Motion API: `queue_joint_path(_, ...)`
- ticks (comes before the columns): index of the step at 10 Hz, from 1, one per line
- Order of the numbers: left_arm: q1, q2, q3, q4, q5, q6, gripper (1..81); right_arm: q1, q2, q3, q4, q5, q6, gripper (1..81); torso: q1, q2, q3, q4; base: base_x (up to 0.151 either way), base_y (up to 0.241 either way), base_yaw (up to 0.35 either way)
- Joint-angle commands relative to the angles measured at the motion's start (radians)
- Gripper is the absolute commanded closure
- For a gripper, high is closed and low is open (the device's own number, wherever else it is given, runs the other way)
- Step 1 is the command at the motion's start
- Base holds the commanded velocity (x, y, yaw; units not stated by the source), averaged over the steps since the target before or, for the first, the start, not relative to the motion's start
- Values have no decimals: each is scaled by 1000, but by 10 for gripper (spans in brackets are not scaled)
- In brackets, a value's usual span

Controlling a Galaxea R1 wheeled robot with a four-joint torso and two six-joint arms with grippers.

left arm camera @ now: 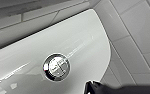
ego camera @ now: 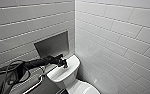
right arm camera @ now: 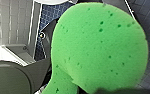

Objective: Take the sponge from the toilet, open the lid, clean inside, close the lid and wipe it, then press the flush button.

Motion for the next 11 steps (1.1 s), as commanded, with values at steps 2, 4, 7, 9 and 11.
queue_joint_path(2,-174,38,-90,3,20,-2,811,12,-33,22,-3,-62,5,811,0,0,0,0,0,0,0)
queue_joint_path(4,-178,55,-142,3,16,-2,811,12,-27,22,-3,-56,5,811,0,0,-24,0,0,0,0)
queue_joint_path(7,-182,74,-207,1,11,0,811,7,-22,15,-5,-54,5,811,0,0,-81,0,0,0,0)
queue_joint_path(9,-182,78,-210,3,8,3,811,9,-21,15,-3,-54,5,811,0,1,-64,0,0,0,0)
queue_joint_path(11,-182,96,-228,23,5,3,811,9,-19,15,-5,-54,5,811,1,1,-69,0,0,0,0)
